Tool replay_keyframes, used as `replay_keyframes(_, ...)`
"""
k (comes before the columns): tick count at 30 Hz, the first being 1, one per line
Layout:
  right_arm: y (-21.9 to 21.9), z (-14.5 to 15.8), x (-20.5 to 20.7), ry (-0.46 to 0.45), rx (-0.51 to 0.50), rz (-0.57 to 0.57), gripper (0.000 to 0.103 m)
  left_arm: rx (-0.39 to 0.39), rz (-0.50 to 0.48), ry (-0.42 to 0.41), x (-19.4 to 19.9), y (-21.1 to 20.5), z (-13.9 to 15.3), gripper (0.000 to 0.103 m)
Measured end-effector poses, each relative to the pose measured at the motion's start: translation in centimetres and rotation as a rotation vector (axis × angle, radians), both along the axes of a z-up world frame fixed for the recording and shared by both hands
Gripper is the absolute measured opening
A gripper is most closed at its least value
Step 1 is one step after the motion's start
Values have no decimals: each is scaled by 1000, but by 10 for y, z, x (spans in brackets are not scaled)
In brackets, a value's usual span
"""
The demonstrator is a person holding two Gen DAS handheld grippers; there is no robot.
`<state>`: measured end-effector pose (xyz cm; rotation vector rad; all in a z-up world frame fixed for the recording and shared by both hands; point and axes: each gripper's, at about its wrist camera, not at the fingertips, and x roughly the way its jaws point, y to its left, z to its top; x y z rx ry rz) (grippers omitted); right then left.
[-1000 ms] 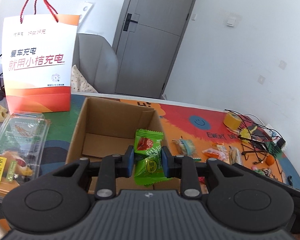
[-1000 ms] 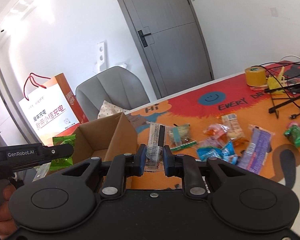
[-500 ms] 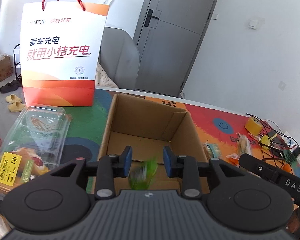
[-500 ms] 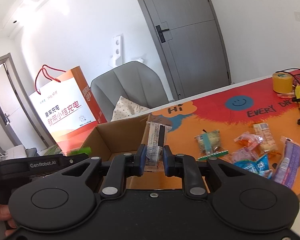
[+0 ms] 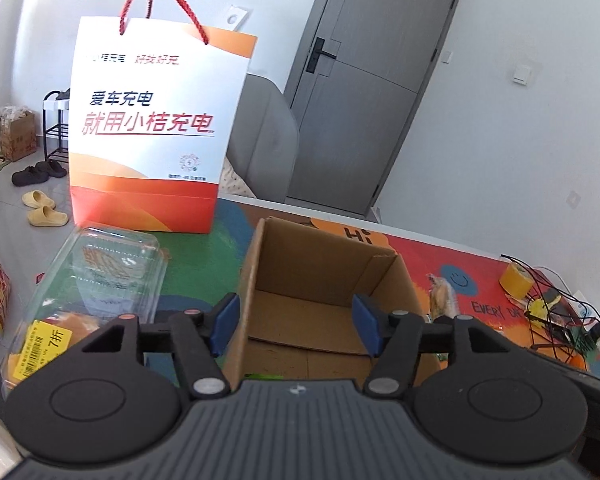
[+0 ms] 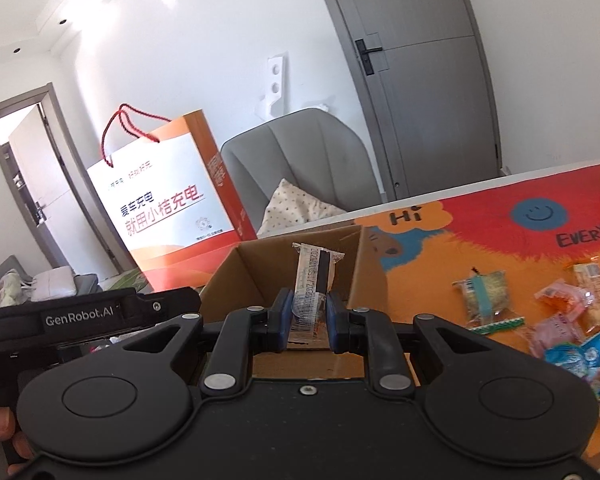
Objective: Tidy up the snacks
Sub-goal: 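Open both grippers over the cardboard box, releasing the snacks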
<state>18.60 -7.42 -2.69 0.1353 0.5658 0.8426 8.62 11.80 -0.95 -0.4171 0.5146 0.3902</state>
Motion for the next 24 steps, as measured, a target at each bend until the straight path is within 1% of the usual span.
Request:
replay_keyframes(5, 18, -2, -1, 10, -10, 41, 19, -3, 33, -8, -6, 11, 1, 66)
replay_keyframes(12, 34, -5, -2, 16, -20, 88, 20, 0, 41, -2, -7, 18, 0, 67)
replay_keyframes(14, 39, -5, -3, 11, -38, 103, 23, 2, 36, 3, -6, 16, 0, 70)
replay_keyframes(15, 39, -5, -4, 4, -43, 104, 27, 2, 36, 6, -5, 16, 0, 72)
replay_keyframes(17, 37, -3, -6, -14, -47, 99, 36, 5, 28, 10, -3, 13, 0, 78)
replay_keyframes(18, 36, -1, -6, -21, -48, 91, 38, 9, 24, 12, -2, 11, 0, 79)
replay_keyframes(20, 30, 0, -5, -25, -53, 71, 38, 22, 18, 15, 0, 5, 0, 86)
replay_keyframes(24, 12, -1, -1, -6, -59, 29, 41, 39, -2, 21, 6, -7, -1, 90)
